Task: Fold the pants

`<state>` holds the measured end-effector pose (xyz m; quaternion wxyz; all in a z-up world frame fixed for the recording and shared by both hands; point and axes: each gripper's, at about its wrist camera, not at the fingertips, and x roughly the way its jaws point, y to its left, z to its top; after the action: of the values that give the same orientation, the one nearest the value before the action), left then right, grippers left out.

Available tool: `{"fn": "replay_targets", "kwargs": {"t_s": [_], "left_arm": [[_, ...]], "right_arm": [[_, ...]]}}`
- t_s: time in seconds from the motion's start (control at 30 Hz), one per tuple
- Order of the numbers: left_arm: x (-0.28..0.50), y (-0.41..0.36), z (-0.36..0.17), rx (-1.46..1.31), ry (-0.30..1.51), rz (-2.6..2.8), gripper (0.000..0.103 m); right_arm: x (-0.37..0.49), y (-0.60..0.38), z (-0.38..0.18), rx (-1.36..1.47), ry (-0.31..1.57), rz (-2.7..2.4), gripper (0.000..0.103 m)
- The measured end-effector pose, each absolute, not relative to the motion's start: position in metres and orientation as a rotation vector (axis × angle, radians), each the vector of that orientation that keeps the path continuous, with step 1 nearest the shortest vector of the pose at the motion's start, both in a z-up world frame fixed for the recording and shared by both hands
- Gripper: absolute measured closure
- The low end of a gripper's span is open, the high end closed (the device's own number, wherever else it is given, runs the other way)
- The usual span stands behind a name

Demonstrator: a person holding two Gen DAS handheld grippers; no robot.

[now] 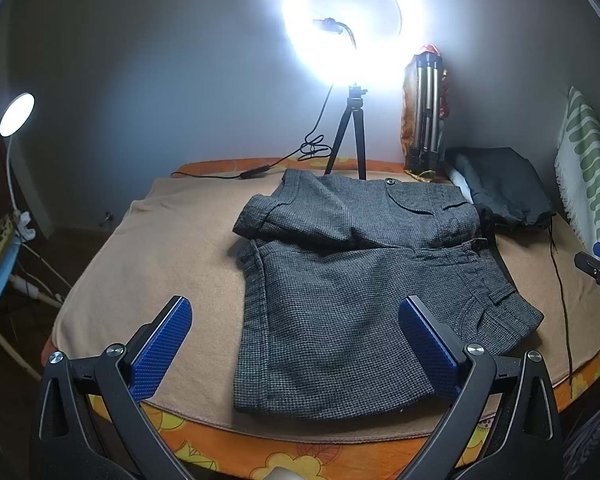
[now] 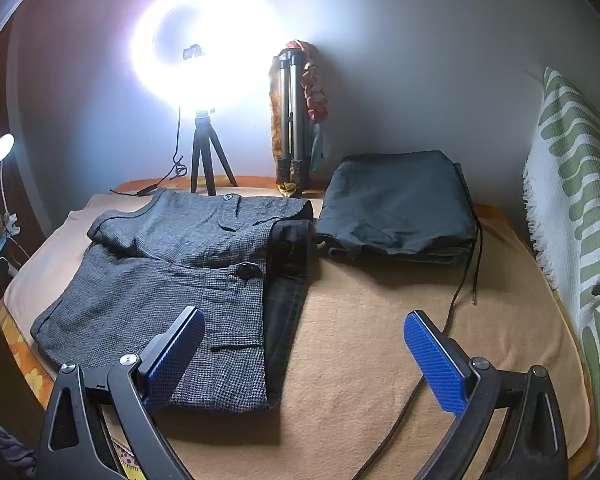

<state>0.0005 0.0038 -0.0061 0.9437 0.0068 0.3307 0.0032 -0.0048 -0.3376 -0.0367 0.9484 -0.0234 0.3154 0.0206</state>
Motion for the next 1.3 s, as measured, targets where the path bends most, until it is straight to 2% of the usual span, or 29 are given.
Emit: {"fn": "replay_targets", "kwargs": {"t_s": [1.3], "left_arm": [[0.0005,0.0062,-0.0053,0.015,0.665,0.008,0.000]], "right_arm": [[-0.0049,-0.3353,-0.0379,-0.047,0.644,0.053,0.002]]}}
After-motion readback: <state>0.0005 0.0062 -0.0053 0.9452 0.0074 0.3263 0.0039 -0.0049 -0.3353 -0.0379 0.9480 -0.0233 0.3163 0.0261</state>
